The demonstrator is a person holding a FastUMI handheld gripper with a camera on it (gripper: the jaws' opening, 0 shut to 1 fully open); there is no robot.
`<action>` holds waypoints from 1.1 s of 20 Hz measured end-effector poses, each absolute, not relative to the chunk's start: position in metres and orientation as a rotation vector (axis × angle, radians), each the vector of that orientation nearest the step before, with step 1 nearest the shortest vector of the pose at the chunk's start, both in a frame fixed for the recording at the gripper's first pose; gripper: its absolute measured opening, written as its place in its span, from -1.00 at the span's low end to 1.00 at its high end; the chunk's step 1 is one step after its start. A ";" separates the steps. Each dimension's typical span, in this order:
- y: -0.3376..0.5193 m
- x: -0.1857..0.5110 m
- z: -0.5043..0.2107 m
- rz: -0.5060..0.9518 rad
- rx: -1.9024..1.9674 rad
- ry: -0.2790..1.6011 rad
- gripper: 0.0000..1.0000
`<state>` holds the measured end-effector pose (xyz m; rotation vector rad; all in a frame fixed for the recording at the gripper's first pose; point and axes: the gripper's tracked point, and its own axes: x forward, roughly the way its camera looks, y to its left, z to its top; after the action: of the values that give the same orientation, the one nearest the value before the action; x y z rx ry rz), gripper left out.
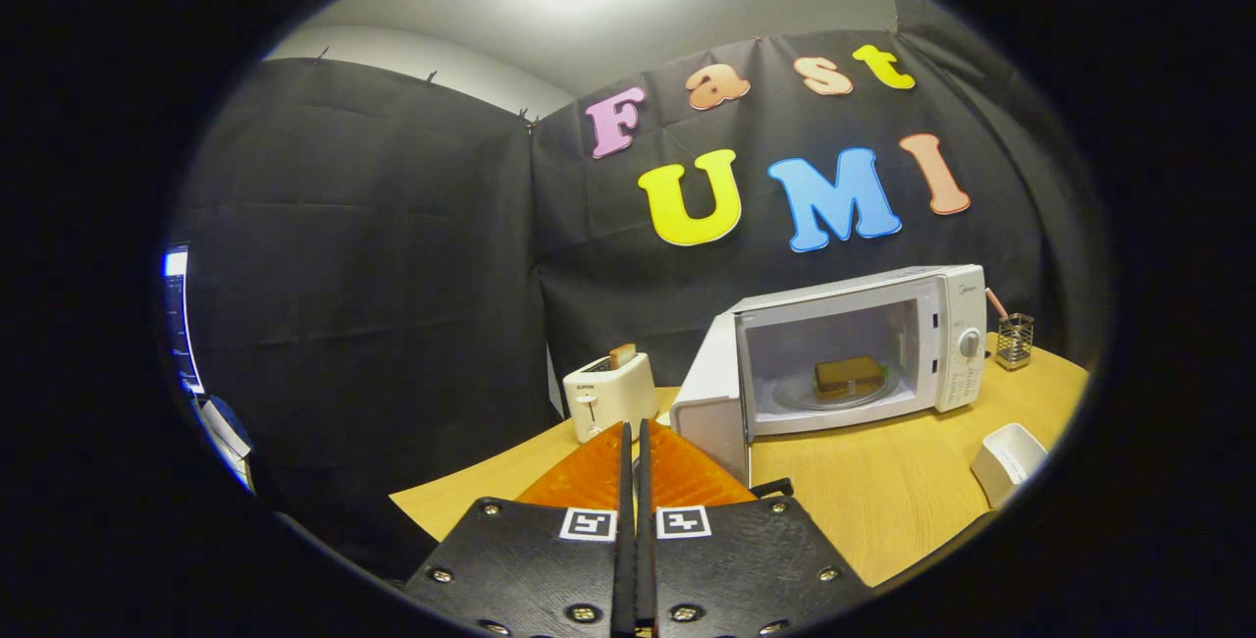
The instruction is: Open the microwave, put the food inside, and close the microwave door.
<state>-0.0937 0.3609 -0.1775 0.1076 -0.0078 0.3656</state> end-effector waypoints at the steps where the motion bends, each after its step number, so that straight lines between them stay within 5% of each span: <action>1: 0.354 -0.093 -0.177 0.352 0.124 -0.009 -0.99; 22: 0.155 -0.017 -0.160 -0.037 0.171 -0.038 -0.99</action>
<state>-0.0170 0.1548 -0.1603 0.1714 -0.0376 -0.0374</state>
